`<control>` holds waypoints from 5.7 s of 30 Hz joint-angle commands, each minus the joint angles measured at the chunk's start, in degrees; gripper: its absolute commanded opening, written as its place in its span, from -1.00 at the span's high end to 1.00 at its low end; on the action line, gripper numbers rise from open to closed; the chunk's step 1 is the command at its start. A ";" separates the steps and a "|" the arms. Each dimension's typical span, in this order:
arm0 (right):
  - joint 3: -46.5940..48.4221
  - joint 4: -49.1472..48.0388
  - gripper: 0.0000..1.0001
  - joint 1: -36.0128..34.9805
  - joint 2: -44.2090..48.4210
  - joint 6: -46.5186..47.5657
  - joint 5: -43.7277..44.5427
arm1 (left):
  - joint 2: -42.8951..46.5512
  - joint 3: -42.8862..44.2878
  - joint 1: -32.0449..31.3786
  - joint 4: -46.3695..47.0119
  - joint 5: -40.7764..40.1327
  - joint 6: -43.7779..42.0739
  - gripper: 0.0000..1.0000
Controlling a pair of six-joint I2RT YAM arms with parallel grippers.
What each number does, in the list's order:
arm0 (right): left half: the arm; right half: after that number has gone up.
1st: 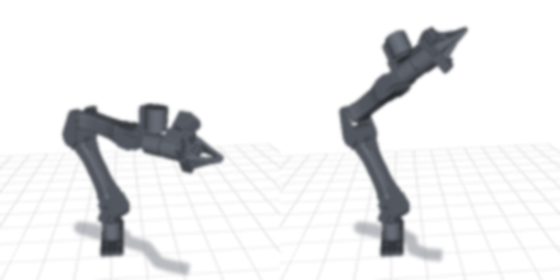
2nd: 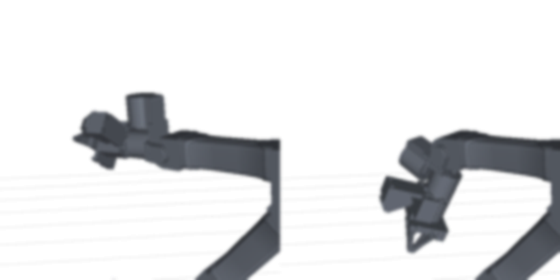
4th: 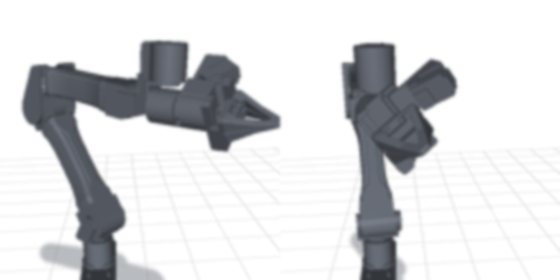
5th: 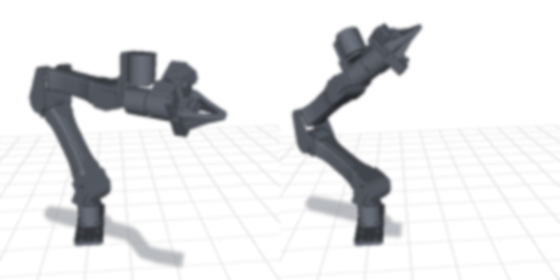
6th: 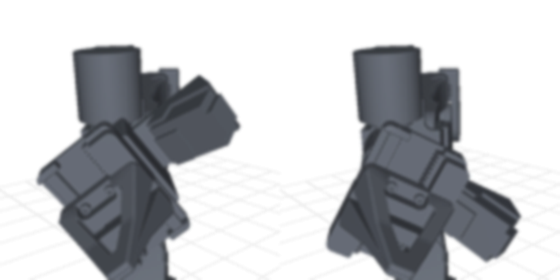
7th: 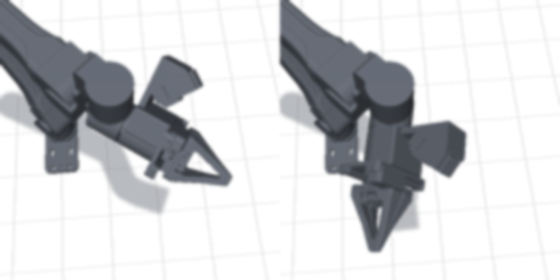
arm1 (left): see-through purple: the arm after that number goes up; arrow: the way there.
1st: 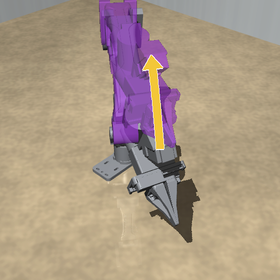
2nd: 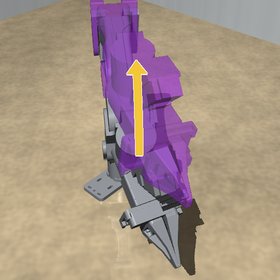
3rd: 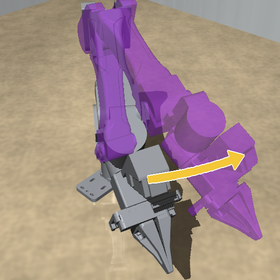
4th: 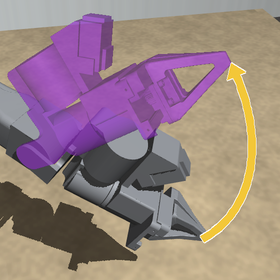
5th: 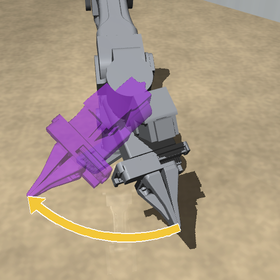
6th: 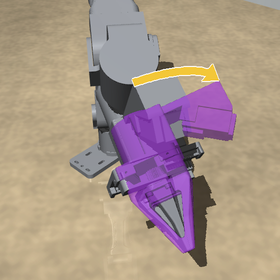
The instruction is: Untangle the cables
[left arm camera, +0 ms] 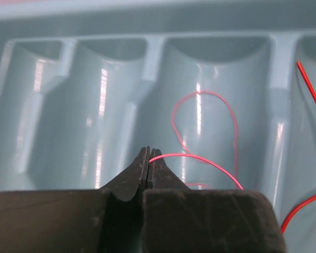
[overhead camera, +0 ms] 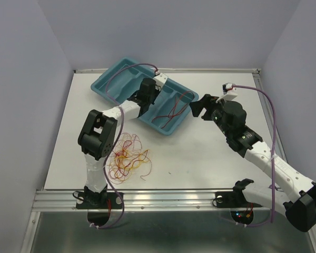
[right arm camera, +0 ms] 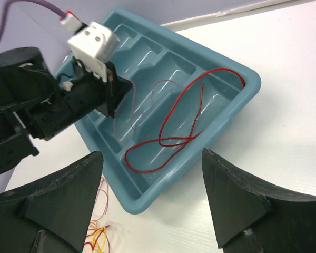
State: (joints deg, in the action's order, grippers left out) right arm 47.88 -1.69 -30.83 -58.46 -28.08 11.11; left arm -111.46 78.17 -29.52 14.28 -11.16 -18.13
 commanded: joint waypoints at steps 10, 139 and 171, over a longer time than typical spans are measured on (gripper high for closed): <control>-0.94 -2.17 -0.61 -0.37 1.50 0.57 -0.04 | -8.42 10.16 0.86 -9.97 8.34 1.60 0.91; -8.58 -17.95 -0.61 -0.28 1.76 3.20 -19.53 | 44.55 -6.74 -18.82 -46.53 25.40 -6.67 1.00; -14.22 -38.21 0.79 -12.24 0.89 8.83 -43.81 | 54.32 19.83 -18.82 -42.76 13.53 2.49 1.00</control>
State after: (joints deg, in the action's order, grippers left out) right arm 31.70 -38.92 -42.87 -60.40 -21.28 -34.22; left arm -65.82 98.08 -48.36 -37.34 8.62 -15.44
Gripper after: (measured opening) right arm 0.122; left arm 0.037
